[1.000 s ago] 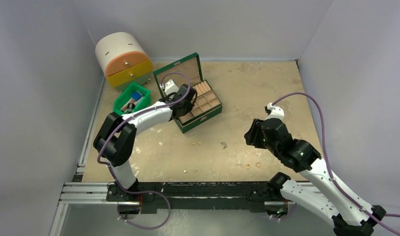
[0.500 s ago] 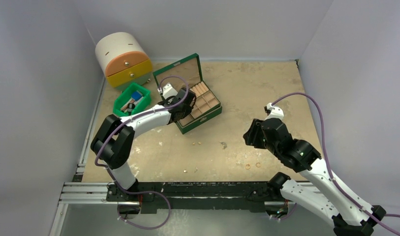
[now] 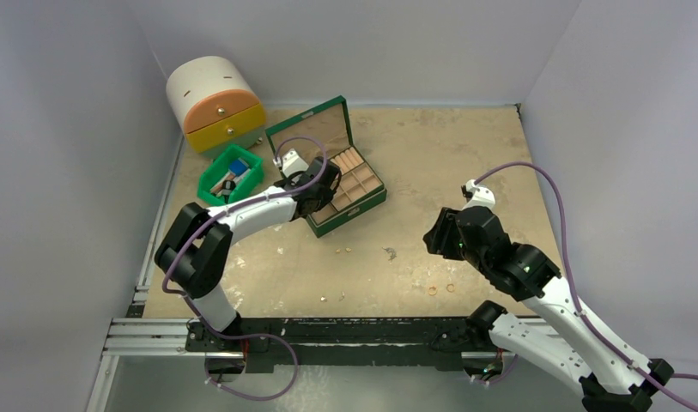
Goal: Organize the mixed jewelry
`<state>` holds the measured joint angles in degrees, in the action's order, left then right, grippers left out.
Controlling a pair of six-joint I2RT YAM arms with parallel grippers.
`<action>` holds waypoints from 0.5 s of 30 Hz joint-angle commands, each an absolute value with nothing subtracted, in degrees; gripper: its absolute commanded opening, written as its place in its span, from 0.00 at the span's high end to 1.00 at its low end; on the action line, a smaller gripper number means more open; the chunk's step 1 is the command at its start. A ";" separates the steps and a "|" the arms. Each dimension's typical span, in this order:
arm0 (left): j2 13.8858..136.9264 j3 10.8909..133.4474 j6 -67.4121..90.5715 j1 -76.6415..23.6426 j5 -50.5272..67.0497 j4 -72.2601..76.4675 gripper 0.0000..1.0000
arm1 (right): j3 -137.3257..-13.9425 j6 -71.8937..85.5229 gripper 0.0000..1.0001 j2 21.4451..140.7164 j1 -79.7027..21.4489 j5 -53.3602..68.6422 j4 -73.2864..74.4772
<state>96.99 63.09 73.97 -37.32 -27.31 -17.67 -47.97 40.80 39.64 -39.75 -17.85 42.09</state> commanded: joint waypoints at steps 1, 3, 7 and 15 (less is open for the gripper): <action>96.04 62.80 74.35 -37.71 -28.94 -17.39 1.00 | -47.76 41.82 0.47 38.99 -40.06 -17.44 40.34; 96.01 62.54 74.20 -37.63 -29.36 -17.66 1.00 | -47.75 41.95 0.47 38.94 -39.99 -17.41 40.40; 96.23 62.19 74.00 -37.58 -29.78 -18.56 1.00 | -47.74 41.99 0.46 39.17 -40.00 -17.31 40.13; 94.49 59.90 73.18 -36.96 -30.49 -20.15 1.00 | -48.57 41.62 0.45 40.26 -40.00 -17.27 39.52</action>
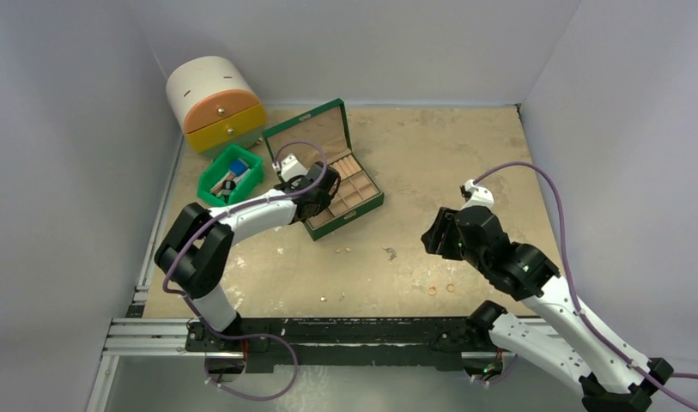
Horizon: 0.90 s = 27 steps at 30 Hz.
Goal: Organize the mixed jewelry
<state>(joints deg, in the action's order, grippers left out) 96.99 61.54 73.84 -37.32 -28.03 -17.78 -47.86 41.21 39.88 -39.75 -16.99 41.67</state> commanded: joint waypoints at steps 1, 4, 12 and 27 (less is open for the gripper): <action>94.22 59.56 73.01 -36.82 -30.21 -20.51 1.00 | -48.57 41.59 0.45 40.38 -40.01 -17.31 39.31; 93.44 59.01 72.03 -36.65 -29.81 -21.95 1.00 | -48.63 41.37 0.44 41.08 -40.00 -17.08 38.36; 89.73 55.91 69.18 -36.65 -28.66 -25.62 1.00 | -48.94 40.49 0.40 44.06 -39.92 -16.07 35.39; 76.60 53.24 65.30 -36.50 -32.44 -32.84 0.64 | -55.56 34.16 0.36 58.44 -40.00 -12.21 25.29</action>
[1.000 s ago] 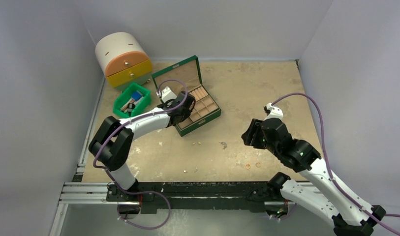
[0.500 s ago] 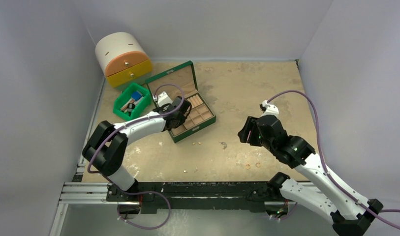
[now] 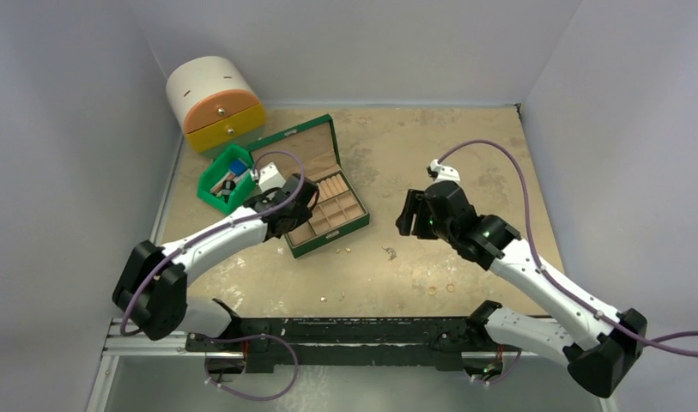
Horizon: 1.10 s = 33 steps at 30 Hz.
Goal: Organize the mixed jewelry
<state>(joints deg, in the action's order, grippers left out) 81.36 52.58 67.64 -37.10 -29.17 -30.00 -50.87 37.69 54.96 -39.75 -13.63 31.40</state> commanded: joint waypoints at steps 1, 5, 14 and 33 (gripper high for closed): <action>75.63 53.57 64.62 -36.49 -32.58 -33.32 0.62 | -56.42 33.44 0.36 60.00 -39.99 -12.07 24.56; 71.38 55.20 61.72 -36.43 -32.61 -35.29 0.59 | -59.98 30.39 0.36 66.58 -39.99 -10.13 23.13; 60.12 59.81 49.60 -36.46 -30.03 -38.55 0.52 | -69.68 23.67 0.37 83.27 -39.90 -7.40 19.11; 47.49 61.71 38.49 -36.46 -23.29 -45.33 0.45 | -83.46 22.25 0.47 106.87 -38.29 -4.74 18.64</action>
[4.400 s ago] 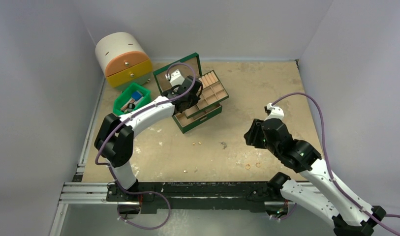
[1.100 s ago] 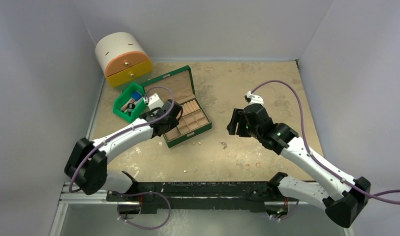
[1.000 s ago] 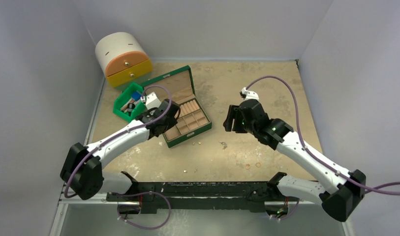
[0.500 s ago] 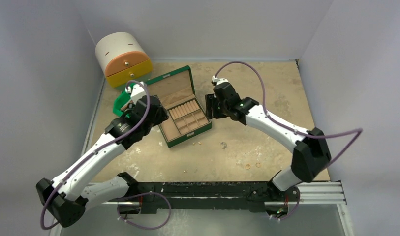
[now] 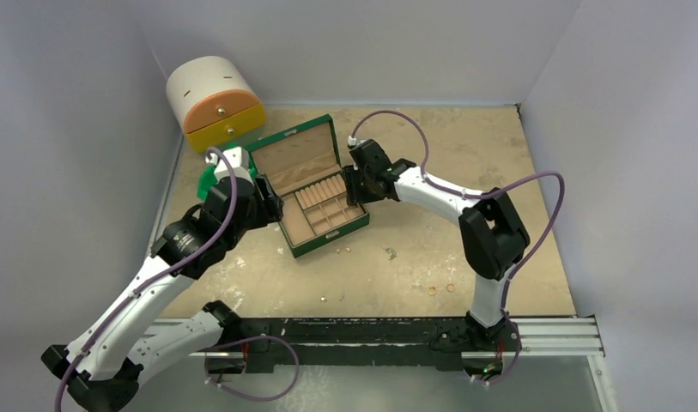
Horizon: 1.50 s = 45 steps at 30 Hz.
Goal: Organize the mixed jewelry
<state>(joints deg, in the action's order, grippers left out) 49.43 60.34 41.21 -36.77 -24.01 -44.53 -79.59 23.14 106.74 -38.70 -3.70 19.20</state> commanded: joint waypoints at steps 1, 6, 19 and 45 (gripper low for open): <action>47.20 61.72 38.28 -36.45 -23.29 -45.55 0.44 | -83.81 22.23 0.48 107.28 -38.17 -5.03 18.71; 46.26 61.49 37.72 -36.47 -23.46 -45.88 0.44 | -85.59 21.99 0.51 109.32 -38.06 -6.58 19.31; 45.25 61.57 37.03 -36.43 -23.63 -46.75 0.43 | -86.81 22.22 0.62 112.45 -37.99 -6.53 19.86; 42.17 60.81 37.54 -36.47 -24.08 -47.71 0.42 | -84.01 25.91 1.00 110.41 -35.76 -11.88 21.53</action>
<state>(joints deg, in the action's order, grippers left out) 43.24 60.31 38.06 -36.77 -23.77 -48.75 -84.84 22.96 113.16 -38.39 -7.88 20.82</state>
